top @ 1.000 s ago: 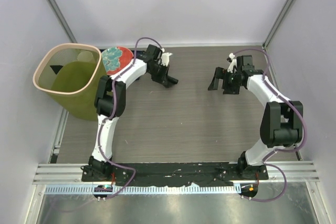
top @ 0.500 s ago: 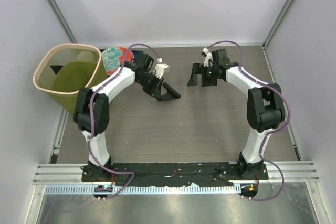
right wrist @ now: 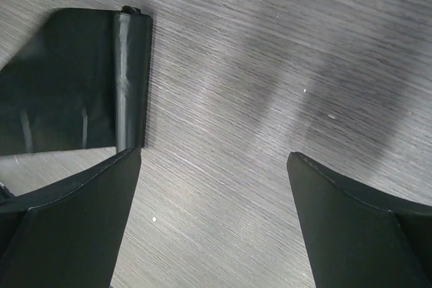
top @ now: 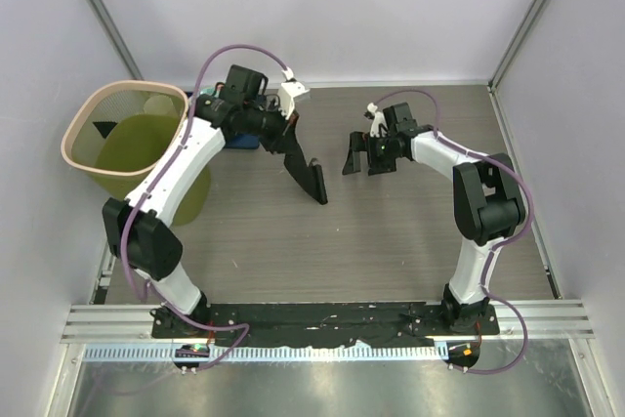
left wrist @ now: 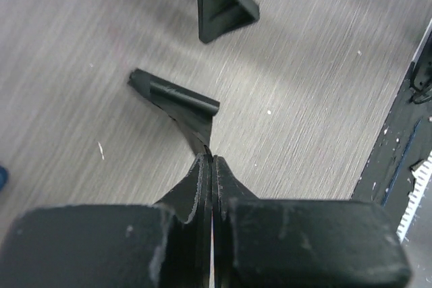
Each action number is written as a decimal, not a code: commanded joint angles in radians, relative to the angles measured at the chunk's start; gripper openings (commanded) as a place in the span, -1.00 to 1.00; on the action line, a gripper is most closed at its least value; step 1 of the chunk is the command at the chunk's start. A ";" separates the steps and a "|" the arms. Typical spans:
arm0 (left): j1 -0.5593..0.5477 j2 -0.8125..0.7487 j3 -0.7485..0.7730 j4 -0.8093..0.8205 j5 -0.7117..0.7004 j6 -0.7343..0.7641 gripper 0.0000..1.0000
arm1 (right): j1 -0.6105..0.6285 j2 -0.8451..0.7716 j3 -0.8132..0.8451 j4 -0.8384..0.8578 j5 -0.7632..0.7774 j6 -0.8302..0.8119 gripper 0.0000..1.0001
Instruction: Put the trash bags into the trash bin
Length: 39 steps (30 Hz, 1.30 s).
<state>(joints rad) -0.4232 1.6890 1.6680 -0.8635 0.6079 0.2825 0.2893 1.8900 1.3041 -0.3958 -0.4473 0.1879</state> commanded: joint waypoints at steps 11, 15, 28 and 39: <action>0.004 -0.222 0.173 -0.078 0.026 0.003 -1.00 | 0.030 -0.061 -0.088 0.031 0.128 0.064 0.90; 0.009 -0.256 0.194 -0.085 0.016 -0.005 -1.00 | 0.030 -0.074 -0.083 0.012 0.222 0.051 0.83; 0.026 -0.253 0.375 -0.123 0.052 -0.062 -1.00 | 0.017 -0.143 -0.066 -0.043 0.444 -0.030 0.53; 0.043 -0.252 0.426 -0.154 0.064 -0.043 -1.00 | 0.004 -0.097 -0.011 -0.089 0.314 -0.022 0.49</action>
<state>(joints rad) -0.3855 1.4483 2.0480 -1.0016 0.6418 0.2398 0.2955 1.7916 1.2304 -0.4690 -0.0605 0.1699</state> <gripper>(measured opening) 0.012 0.746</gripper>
